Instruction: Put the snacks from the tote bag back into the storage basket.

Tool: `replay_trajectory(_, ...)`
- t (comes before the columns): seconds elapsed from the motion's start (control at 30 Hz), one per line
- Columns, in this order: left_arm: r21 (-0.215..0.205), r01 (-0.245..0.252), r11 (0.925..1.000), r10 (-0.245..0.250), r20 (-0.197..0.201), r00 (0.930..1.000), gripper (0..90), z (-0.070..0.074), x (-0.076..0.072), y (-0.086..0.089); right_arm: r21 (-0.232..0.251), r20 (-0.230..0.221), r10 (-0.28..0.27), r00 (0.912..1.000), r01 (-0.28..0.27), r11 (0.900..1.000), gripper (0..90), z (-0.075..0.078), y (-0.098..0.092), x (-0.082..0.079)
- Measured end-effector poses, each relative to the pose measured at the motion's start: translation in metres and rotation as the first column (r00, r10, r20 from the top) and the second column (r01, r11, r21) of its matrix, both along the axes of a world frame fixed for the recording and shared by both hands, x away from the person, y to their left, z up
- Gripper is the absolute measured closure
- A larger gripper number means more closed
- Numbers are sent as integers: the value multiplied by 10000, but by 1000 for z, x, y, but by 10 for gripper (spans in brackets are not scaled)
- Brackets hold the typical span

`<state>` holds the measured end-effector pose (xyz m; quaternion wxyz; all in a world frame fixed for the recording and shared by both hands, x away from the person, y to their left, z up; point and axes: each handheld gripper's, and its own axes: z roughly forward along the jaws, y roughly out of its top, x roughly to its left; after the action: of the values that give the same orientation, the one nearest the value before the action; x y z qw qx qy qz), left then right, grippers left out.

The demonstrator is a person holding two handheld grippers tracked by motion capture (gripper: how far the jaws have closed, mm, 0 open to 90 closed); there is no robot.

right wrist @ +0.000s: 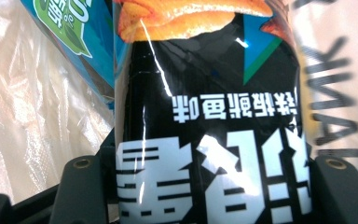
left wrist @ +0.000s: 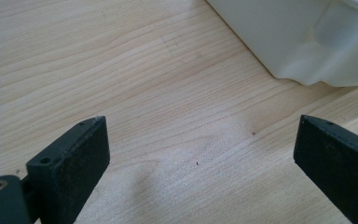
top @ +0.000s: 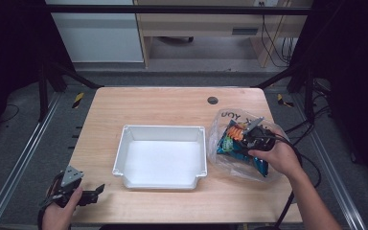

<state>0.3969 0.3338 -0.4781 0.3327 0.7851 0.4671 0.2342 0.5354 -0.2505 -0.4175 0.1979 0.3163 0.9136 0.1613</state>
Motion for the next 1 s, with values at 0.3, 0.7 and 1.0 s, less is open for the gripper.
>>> replay_trajectory(0.3, 6, -16, 10000, 16, -32, 10000, 32, -1, 0, -1, 205, 940, -539, 9941, 522, 9984, 391, 19, -12, -12)
replay_trajectory(0.7, 74, 7, 10000, -6, -126, 9999, 32, -1, 0, -1, 632, 1455, -582, 9876, 494, 9968, 393, 33, -23, -22)
replay_trajectory(1.0, 91, 16, 10000, -15, -111, 9999, 31, -1, 0, -1, 1385, 2046, -733, 9761, 453, 9893, 398, 47, -29, -34)
